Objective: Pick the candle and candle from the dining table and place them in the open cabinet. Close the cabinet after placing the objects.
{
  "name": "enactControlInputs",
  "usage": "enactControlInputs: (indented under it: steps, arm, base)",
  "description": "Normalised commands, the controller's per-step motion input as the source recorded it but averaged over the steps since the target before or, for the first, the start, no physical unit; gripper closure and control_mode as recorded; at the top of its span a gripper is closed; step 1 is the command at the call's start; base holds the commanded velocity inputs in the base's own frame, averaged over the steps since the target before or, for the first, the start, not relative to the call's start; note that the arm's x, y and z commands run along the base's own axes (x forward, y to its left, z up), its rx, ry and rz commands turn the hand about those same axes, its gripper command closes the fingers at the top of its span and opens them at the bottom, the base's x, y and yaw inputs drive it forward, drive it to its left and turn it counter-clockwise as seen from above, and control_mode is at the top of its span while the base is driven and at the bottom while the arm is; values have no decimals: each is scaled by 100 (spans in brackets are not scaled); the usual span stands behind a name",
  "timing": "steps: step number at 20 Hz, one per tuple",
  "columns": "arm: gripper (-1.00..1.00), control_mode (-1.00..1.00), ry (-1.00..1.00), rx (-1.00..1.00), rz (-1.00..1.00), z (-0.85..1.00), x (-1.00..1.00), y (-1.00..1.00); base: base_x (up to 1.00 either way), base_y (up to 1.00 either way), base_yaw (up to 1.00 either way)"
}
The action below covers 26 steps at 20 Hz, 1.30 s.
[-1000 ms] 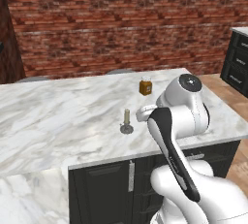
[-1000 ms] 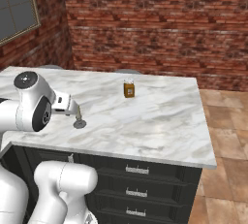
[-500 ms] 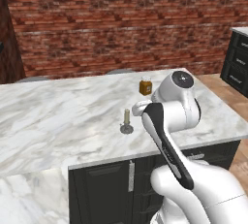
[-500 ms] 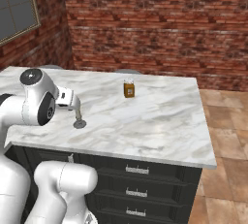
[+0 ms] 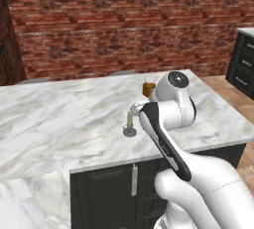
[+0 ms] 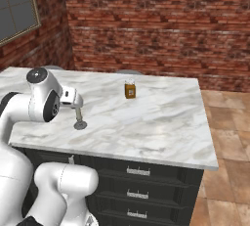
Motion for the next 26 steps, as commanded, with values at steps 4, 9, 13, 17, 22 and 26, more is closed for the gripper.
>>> enactControlInputs:
  steps: [4,9,13,17,22,26]
  arm:
    - [-100,-100,0,0,0,-15,29,7]
    - [-100,-100,0,0,0,-11,28,4]
    - [-100,-100,-1,0,0,-10,25,1]
    - [-100,-100,0,0,0,-14,26,2]
    - [-100,-100,0,0,0,-18,22,1]
    - [-100,-100,0,0,0,-18,19,1]
  base:
    - [0,0,0]
    - [0,0,0]
    - [0,0,0]
    - [0,0,0]
    - [0,0,0]
    - [0,0,0]
